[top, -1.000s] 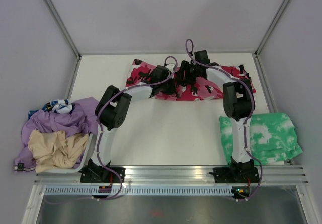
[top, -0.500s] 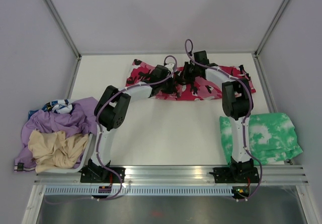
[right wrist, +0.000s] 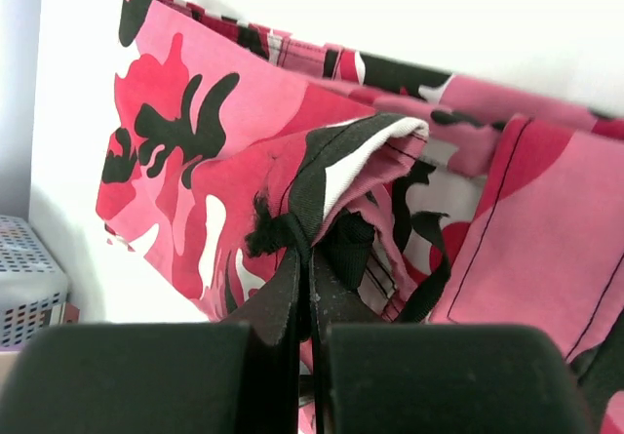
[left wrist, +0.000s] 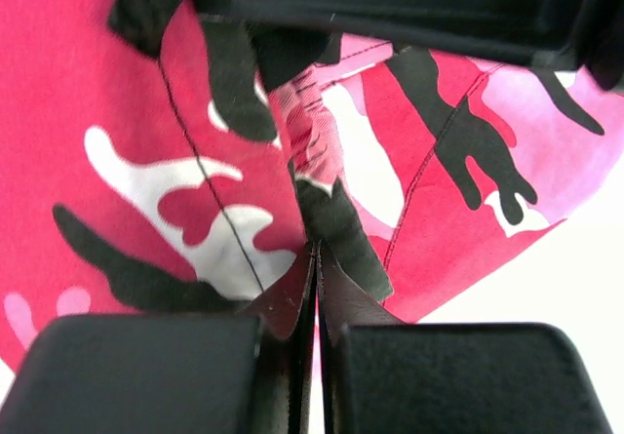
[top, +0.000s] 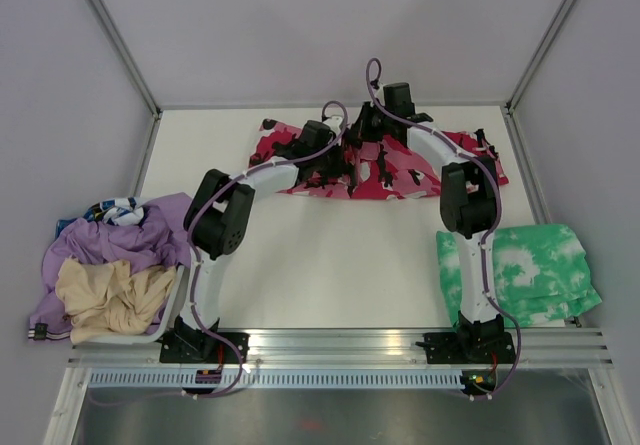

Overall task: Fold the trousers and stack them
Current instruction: Fold the trousers

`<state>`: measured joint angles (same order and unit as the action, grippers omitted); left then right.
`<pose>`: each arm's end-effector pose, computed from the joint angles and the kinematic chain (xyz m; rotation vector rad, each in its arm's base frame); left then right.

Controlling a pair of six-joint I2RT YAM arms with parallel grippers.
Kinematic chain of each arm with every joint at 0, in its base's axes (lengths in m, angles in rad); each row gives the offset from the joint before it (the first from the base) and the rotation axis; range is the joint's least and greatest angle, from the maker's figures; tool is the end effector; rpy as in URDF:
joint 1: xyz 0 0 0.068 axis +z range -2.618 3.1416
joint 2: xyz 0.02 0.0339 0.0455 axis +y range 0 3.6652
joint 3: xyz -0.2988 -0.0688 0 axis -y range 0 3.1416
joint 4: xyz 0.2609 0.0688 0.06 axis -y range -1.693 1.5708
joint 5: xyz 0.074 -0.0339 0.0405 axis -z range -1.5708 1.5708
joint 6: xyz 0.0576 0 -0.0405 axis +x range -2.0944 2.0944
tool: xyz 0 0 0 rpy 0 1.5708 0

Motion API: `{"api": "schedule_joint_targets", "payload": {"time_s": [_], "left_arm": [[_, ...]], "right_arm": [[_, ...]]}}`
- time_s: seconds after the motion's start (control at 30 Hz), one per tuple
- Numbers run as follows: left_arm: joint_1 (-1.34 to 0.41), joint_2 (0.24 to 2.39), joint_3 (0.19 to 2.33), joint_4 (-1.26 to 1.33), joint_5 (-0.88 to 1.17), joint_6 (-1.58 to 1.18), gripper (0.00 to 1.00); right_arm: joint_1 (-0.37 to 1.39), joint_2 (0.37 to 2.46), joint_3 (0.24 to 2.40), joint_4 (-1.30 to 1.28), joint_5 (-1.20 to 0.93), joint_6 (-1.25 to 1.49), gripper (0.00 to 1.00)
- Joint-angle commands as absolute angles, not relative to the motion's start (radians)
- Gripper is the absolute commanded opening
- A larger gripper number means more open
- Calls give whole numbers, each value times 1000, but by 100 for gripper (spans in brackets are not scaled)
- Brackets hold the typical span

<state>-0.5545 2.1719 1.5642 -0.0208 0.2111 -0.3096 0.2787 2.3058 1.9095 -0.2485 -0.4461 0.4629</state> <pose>0.4552 -0.2961 0.1836 0.3993 2.2408 -0.7035 0.5555 0.1848 0.2141 -0.0473 2.2915 0.8934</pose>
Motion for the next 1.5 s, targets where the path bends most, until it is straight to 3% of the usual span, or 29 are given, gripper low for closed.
{"api": "schedule_joint_targets", "payload": {"time_s": [0.0, 0.13, 0.23, 0.43, 0.57, 0.6, 0.63, 0.7, 0.87, 1.0, 1.03, 1.07, 1.47], "left_arm": [[-542, 2141, 1589, -15, 215, -321, 3], [-540, 2158, 1586, -12, 216, -333, 3], [-538, 2151, 1588, -18, 229, -330, 5], [-526, 2120, 1640, -83, 249, -313, 11], [-482, 2057, 1661, -158, 253, -366, 15], [-470, 2027, 1657, -167, 256, -382, 17], [-460, 2011, 1655, -178, 252, -406, 25], [-414, 1979, 1649, -215, 256, -426, 42], [-261, 1962, 1651, -327, 327, -491, 49], [-166, 1934, 1589, -315, 290, -546, 78], [-150, 1921, 1565, -304, 281, -552, 96], [-126, 1921, 1560, -301, 252, -554, 100], [-20, 2060, 1560, -302, 221, -511, 99]], "right_arm": [[275, 2348, 1996, -236, -417, 430, 0], [273, 2387, 2005, -270, -422, 416, 0], [272, 2402, 2009, -305, -414, 396, 11], [253, 2402, 2094, -379, -406, 359, 63], [239, 2358, 2151, -410, -456, 327, 76], [235, 2329, 2154, -410, -456, 324, 78], [230, 2313, 2160, -410, -454, 322, 81], [213, 2280, 2163, -420, -445, 319, 84], [155, 2227, 2142, -503, -353, 279, 92], [129, 2180, 2089, -564, -256, 173, 95], [124, 2166, 2071, -566, -241, 163, 95], [118, 2139, 2050, -561, -214, 155, 95], [40, 1990, 1787, -494, -140, 218, 98]]}}
